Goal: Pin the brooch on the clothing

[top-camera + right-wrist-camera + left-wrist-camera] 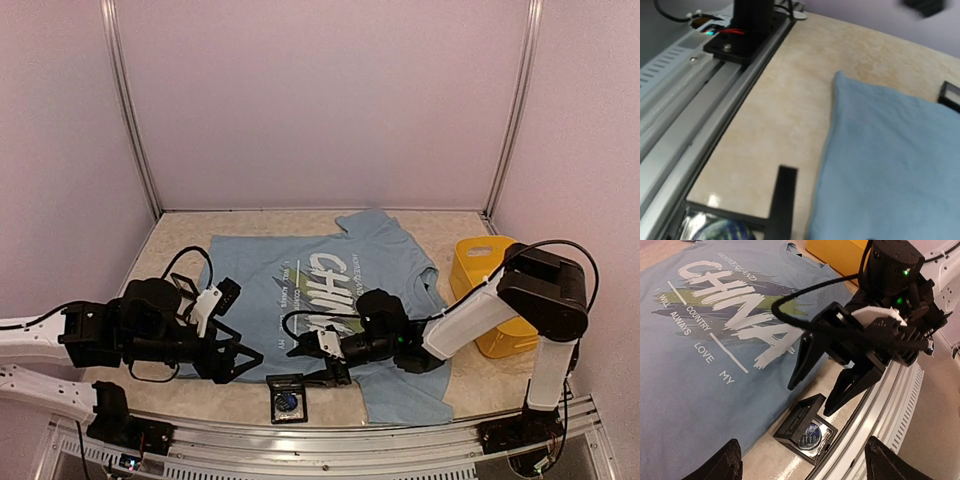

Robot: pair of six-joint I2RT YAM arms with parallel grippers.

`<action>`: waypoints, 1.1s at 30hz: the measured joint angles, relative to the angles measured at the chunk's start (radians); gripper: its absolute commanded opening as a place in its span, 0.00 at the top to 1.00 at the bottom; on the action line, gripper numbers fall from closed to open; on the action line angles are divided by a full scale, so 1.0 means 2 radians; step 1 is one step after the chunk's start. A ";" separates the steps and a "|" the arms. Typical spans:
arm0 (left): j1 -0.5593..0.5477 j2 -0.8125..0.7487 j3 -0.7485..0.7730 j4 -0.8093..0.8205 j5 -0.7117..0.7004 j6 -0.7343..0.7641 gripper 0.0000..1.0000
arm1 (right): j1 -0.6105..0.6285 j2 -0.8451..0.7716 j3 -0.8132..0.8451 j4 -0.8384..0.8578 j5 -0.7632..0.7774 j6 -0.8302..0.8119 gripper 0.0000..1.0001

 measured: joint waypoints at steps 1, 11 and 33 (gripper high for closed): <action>-0.014 0.003 0.000 -0.002 -0.004 -0.002 0.20 | 0.000 -0.008 -0.001 -0.006 0.003 0.002 0.44; -0.087 0.141 0.024 -0.014 -0.070 0.016 0.30 | -0.001 -0.182 -0.095 -0.012 0.059 0.078 0.34; -0.090 0.257 0.046 0.005 -0.088 0.051 0.83 | 0.033 -0.304 -0.198 -0.086 0.162 0.143 0.29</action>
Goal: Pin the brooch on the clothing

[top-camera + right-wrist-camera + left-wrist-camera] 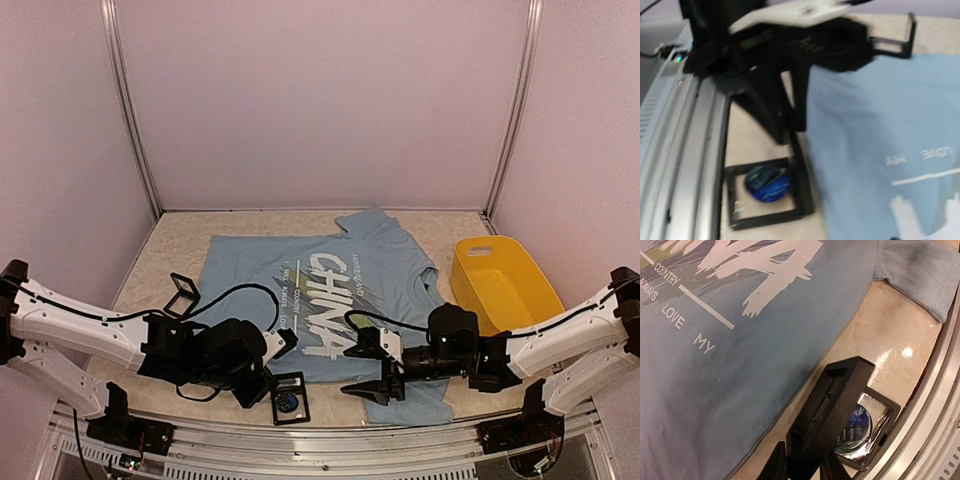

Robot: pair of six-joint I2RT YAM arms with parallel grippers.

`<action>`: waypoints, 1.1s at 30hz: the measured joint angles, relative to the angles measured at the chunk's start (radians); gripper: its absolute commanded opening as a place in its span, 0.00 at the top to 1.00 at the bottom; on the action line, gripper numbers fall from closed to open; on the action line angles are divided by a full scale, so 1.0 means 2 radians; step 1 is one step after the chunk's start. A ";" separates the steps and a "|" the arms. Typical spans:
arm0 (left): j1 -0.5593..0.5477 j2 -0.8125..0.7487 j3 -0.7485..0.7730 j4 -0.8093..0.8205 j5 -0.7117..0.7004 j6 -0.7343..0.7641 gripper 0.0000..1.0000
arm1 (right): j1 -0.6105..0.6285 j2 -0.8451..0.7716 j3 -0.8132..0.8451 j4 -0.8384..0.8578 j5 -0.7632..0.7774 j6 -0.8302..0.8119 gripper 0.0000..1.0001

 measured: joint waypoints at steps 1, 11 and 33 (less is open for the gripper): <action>0.000 0.001 0.000 0.000 0.001 -0.001 0.86 | 0.011 0.000 0.000 -0.005 0.008 -0.001 0.30; -0.037 0.014 0.017 -0.006 -0.026 -0.056 1.00 | 0.035 0.020 0.065 -0.081 0.030 0.114 0.44; -0.121 0.171 0.158 -0.104 -0.162 -0.226 0.86 | 0.006 0.057 0.099 -0.179 -0.057 0.413 0.60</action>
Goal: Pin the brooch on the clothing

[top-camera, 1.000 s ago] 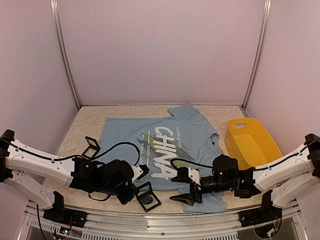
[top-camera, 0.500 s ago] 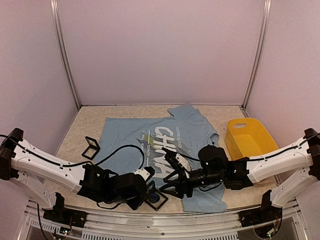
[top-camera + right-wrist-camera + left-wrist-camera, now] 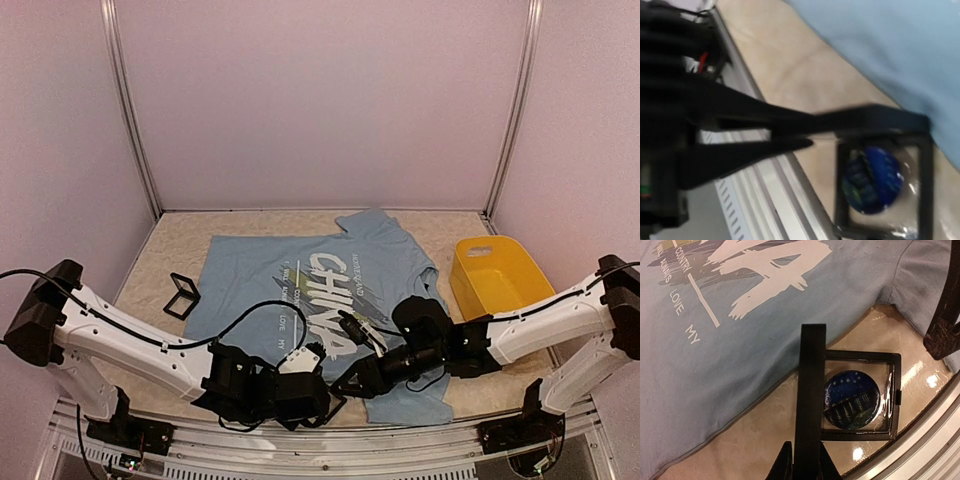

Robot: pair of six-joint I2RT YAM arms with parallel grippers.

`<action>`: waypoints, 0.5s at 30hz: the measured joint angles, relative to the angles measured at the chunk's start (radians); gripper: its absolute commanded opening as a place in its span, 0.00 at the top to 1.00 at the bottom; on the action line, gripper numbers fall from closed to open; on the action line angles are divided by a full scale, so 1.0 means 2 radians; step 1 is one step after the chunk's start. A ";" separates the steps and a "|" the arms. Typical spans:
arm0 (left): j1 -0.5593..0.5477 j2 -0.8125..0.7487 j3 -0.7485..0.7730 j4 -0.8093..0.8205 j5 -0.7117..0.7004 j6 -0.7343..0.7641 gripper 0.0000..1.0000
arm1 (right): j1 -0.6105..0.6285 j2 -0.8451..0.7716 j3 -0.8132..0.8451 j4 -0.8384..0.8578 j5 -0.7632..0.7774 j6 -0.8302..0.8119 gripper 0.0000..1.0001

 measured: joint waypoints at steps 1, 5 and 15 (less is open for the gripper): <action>0.000 0.001 0.000 -0.002 0.000 -0.003 0.86 | -0.001 0.000 -0.002 -0.004 0.000 0.011 0.60; -0.002 0.001 0.000 -0.002 0.000 -0.013 0.85 | -0.010 0.005 0.001 -0.024 -0.001 0.047 0.60; -0.002 0.001 -0.006 0.010 0.001 -0.023 0.86 | -0.033 0.075 0.045 -0.056 -0.036 0.071 0.65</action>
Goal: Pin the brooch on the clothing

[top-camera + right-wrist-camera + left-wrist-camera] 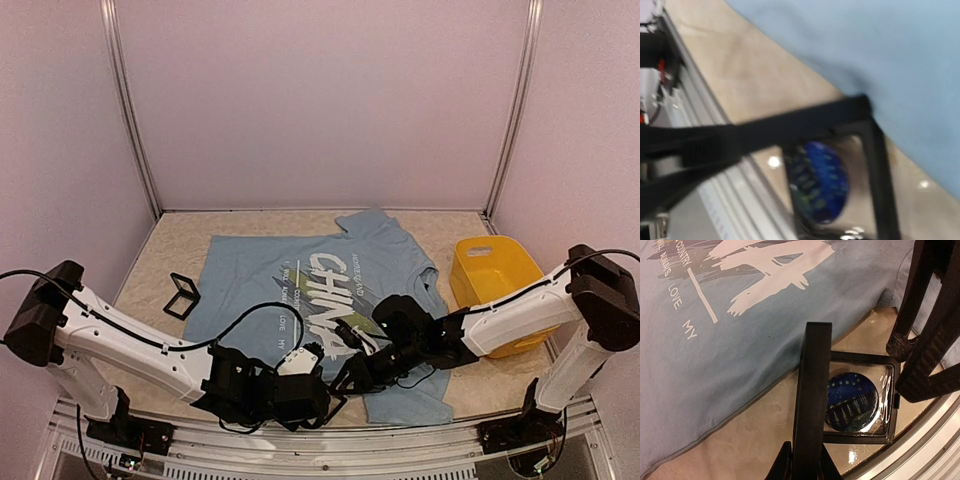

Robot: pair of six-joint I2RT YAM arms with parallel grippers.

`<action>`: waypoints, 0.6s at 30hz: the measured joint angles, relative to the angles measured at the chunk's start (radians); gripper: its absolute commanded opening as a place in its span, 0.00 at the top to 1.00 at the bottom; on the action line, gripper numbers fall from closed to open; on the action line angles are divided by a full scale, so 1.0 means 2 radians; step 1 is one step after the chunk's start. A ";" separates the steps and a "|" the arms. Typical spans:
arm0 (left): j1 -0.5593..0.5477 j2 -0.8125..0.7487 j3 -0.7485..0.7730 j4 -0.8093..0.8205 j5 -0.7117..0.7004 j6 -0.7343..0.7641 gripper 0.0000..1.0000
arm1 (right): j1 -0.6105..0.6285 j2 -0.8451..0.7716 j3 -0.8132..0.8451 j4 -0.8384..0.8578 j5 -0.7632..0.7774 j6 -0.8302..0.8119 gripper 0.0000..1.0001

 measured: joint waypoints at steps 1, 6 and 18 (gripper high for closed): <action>0.000 0.000 -0.002 0.003 0.000 0.000 0.86 | 0.000 0.010 0.002 -0.001 -0.004 0.002 0.65; 0.000 0.000 -0.013 0.016 0.003 -0.001 0.86 | 0.000 0.034 0.006 -0.011 -0.013 0.005 0.65; 0.000 -0.006 -0.031 0.053 0.003 0.003 0.83 | -0.003 0.073 0.026 -0.001 -0.039 0.009 0.67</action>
